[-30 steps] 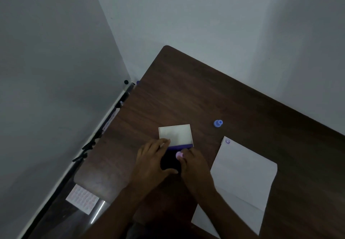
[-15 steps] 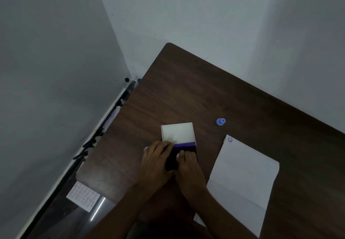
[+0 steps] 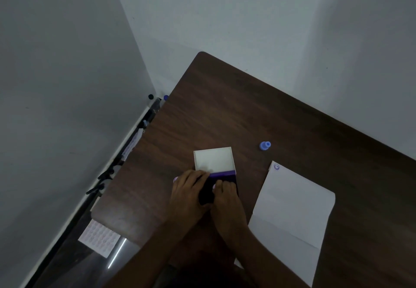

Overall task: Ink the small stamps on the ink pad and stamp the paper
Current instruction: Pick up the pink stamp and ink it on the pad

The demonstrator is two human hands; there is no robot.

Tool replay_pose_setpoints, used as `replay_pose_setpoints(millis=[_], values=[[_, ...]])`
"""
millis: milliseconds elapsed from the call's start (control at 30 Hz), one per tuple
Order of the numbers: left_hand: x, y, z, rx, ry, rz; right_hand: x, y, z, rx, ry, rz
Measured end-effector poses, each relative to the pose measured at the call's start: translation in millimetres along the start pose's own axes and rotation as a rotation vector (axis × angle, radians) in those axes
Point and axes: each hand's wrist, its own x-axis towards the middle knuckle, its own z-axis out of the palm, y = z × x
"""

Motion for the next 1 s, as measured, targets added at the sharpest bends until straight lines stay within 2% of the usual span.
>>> replay_pose_setpoints(millis=[200, 333, 433, 500, 600, 667, 733, 767, 833, 900, 933, 1000], values=[[1, -2, 2, -0.001, -0.018, 0.002, 2, 2, 5, 0.04, -0.045, 0.053], [0, -3, 3, -0.032, 0.045, 0.023, 4, 3, 10, 0.014, -0.056, 0.075], [-1, -4, 4, -0.013, 0.07, 0.022, 4, 4, 11, 0.091, -0.078, 0.124], [-1, -3, 3, 0.002, 0.067, 0.018, 4, 3, 12, 0.093, -0.06, 0.144], [-1, -1, -1, 0.053, 0.034, 0.007, 3, 1, 13, -0.018, 0.035, 0.076], [-2, 3, -4, 0.08, 0.018, 0.01, 2, -1, 7, 0.01, 0.024, 0.079], [-4, 7, -8, 0.085, 0.011, -0.001, -4, -3, -6, 0.152, 0.029, 0.147], [-5, 9, -11, 0.056, 0.014, -0.013, -10, -3, -13, 0.273, 0.092, 0.191], [-8, 16, -19, -0.095, 0.012, -0.023, -25, -6, -31, 0.494, 0.297, 0.209], [-13, 27, -33, -0.343, 0.046, 0.028, -43, -2, -50, 0.78, 0.384, 0.239], [-17, 35, -42, -0.474, 0.067, 0.047, -52, 0, -63, 0.949, 0.366, 0.282], [-24, 57, -60, -0.65, 0.055, 0.059, -67, 9, -79, 1.341, 0.221, 0.311]])
